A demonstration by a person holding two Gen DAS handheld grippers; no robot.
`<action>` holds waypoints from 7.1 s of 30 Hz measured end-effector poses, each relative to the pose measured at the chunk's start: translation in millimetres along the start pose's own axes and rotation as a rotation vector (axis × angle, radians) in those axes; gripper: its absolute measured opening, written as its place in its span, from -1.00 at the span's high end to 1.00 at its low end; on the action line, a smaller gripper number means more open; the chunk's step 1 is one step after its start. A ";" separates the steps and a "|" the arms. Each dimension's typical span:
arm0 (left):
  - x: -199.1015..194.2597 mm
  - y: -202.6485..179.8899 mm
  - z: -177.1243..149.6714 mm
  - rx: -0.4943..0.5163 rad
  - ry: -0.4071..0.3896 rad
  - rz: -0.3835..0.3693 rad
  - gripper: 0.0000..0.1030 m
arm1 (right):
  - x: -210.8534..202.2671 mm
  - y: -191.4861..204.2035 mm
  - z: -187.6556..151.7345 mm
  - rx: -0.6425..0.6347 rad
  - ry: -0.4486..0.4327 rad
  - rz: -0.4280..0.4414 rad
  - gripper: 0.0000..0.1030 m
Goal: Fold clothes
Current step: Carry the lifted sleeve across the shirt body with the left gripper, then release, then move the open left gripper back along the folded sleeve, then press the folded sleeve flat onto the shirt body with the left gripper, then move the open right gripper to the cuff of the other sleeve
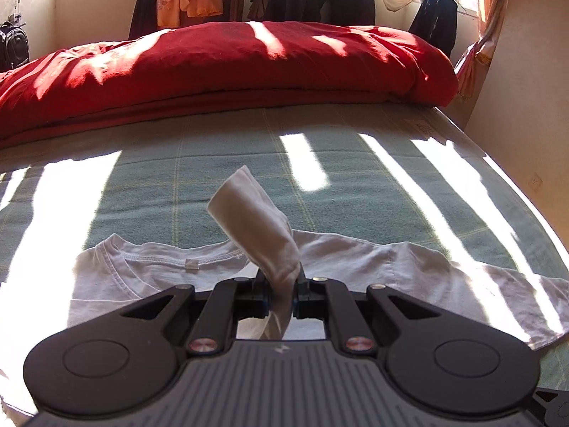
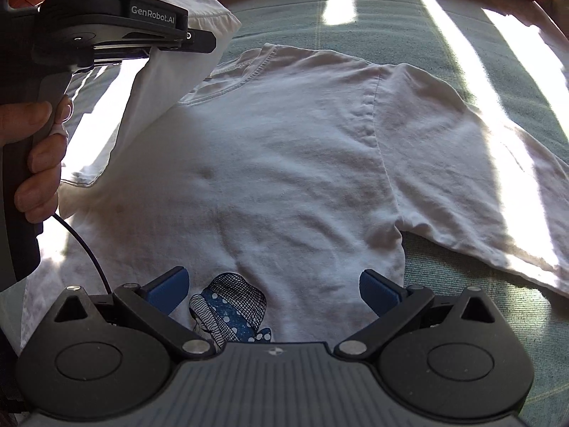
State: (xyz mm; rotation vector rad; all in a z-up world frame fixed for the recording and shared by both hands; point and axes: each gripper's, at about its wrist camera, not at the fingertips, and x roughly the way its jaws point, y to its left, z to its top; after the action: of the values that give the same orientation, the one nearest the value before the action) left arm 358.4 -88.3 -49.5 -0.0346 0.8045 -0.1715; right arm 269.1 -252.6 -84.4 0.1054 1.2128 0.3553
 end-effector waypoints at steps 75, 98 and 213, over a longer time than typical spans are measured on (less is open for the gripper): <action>-27.4 299.1 -51.4 -0.146 0.126 -0.052 0.34 | 75.3 246.3 68.3 -0.288 -0.010 0.060 -1.00; -34.1 299.1 -54.6 -0.145 0.172 -0.168 0.32 | 110.2 246.6 88.6 -0.298 -0.001 0.073 -1.00; 29.3 -133.8 -37.4 0.411 0.245 -0.387 -0.08 | -74.6 -145.2 -78.2 0.297 -0.321 -0.227 -1.00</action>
State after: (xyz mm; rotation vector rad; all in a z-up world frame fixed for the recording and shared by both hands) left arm 332.7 -223.8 -83.5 0.2235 0.9887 -0.7151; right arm 204.6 -421.7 -84.0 0.2688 0.9395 -0.0432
